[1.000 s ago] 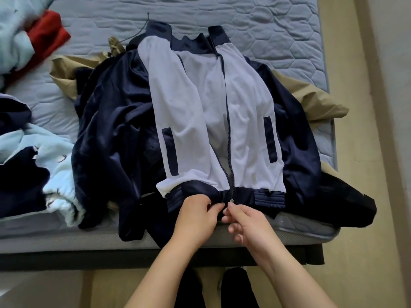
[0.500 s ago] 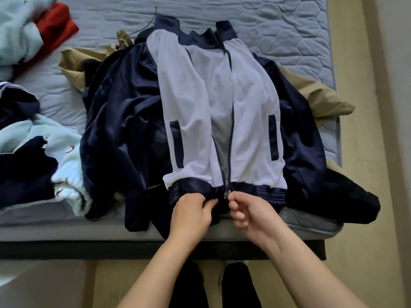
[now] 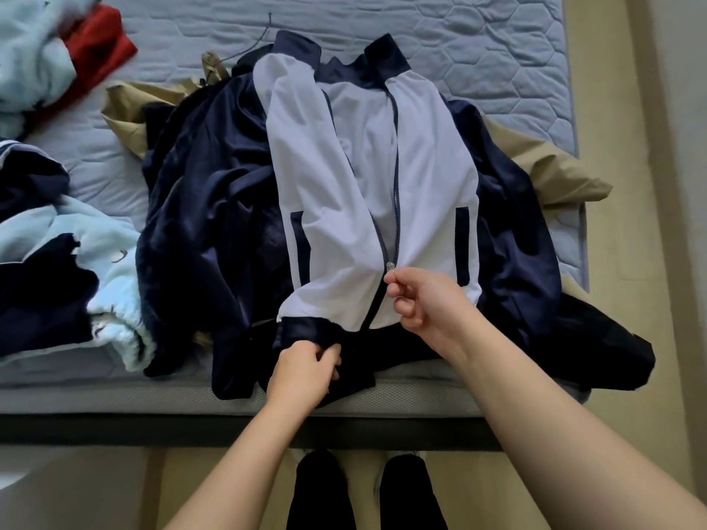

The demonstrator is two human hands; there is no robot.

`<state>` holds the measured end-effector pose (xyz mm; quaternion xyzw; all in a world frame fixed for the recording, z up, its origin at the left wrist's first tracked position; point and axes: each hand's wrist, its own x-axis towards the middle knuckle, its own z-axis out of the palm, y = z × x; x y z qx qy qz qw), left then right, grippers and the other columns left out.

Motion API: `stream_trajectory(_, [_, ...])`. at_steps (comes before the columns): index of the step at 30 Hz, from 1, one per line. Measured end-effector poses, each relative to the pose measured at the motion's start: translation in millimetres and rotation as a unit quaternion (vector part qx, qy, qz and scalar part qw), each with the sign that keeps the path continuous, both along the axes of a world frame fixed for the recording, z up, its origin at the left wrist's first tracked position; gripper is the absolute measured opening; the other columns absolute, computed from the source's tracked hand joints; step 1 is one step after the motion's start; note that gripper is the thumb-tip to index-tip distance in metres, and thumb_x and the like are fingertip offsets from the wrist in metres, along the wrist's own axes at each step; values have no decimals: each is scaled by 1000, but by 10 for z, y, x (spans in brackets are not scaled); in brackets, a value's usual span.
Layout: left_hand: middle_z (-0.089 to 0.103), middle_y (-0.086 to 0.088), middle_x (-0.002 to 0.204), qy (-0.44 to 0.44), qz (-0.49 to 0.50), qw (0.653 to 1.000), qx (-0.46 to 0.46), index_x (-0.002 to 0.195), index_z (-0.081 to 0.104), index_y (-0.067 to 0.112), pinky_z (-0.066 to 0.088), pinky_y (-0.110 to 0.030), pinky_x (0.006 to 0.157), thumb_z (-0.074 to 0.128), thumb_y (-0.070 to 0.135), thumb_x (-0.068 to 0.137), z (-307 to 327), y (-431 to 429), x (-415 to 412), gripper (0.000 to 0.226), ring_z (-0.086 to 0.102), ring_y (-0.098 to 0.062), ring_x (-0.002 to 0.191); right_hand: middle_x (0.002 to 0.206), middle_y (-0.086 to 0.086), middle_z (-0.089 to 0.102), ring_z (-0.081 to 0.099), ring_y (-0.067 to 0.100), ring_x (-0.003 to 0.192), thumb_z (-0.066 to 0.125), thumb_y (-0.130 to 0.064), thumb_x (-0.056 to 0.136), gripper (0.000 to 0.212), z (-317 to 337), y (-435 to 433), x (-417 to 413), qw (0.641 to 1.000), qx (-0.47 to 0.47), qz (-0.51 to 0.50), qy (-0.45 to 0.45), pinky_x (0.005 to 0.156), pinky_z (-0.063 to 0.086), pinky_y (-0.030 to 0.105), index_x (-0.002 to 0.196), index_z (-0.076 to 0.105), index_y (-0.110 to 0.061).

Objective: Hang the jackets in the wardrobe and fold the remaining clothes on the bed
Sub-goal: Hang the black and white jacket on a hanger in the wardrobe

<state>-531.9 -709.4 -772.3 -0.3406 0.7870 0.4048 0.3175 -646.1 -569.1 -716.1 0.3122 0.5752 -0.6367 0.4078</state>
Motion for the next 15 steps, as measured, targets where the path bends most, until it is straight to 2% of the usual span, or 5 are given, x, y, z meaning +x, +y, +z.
stream_trajectory(3, [68,4,55,-65,-51,994,66,60,66,16,46,-15,49,44,48,93,238,40,-124,50,61,-11,44,54,-5,49,31,5,39,48,-11,90,17,17,53,-52,999,12,29,19,34,16,14,76,56,-12])
stream_trajectory(8, [63,14,91,234,-95,948,-193,93,61,31,48,-31,72,61,48,79,509,285,-461,22,59,-10,86,55,-4,48,31,4,36,47,-11,91,18,24,77,-97,999,-15,36,18,34,15,15,74,54,-12])
stream_trajectory(10, [58,6,101,236,-114,945,-196,105,57,23,44,-33,76,64,44,79,428,368,-650,34,55,-17,95,52,-5,47,30,3,34,46,-10,91,20,30,82,-110,999,-35,23,14,33,14,14,73,54,-12])
stream_trajectory(12, [59,2,83,204,-86,964,-150,82,55,21,41,-34,66,60,35,84,328,416,-802,15,57,-24,87,49,-6,44,28,3,33,45,-9,91,21,34,90,-130,998,-58,7,13,33,14,14,72,53,-12])
stream_trajectory(15, [52,4,63,198,-74,967,-143,63,44,22,31,-31,56,58,29,85,136,412,-795,27,52,-25,71,48,-6,42,26,2,32,44,-6,91,21,7,103,-158,996,-83,-31,4,31,14,14,72,53,-11])
